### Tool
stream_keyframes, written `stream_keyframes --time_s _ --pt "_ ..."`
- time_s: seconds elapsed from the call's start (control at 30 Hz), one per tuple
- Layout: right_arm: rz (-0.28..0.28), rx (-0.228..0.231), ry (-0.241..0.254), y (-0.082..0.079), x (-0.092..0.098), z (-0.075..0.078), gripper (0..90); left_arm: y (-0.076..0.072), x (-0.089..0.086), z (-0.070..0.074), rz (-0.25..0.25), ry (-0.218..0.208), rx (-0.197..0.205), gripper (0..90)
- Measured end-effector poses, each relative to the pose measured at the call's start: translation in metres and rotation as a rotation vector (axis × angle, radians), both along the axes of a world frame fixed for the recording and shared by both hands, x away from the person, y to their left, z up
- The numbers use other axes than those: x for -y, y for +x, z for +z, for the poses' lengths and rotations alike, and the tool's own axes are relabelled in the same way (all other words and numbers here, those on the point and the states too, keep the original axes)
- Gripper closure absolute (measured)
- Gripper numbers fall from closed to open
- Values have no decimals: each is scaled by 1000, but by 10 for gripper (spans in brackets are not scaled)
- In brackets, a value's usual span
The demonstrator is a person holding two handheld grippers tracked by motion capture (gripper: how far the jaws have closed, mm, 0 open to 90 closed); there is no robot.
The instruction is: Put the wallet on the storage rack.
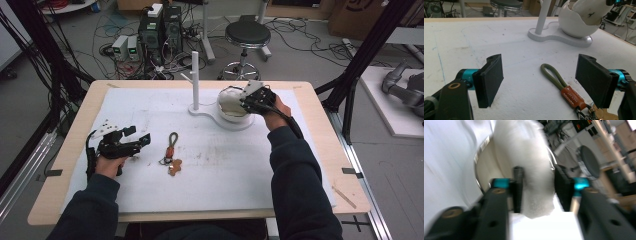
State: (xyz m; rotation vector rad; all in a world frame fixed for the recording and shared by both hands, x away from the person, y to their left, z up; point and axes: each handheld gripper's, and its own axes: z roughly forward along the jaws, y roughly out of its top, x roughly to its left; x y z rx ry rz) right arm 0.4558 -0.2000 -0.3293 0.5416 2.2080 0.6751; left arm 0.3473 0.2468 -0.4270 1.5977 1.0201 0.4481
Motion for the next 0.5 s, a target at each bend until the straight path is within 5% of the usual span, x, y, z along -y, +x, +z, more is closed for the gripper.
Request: stream_keyframes --time_s 0.1,0.27,0.37,0.5 --pt "-2 -53 232 0 14 3 585 0 0 0 -2 2 -3 221" --pt "32 -156 468 2 23 1 719 0 1 -1 -6 4 -4 222" --pt "23 -188 486 7 18 -5 762 0 1 -1 -8 5 -5 223" --pt "-10 -230 395 13 6 -17 780 0 1 -1 -9 5 -6 222"
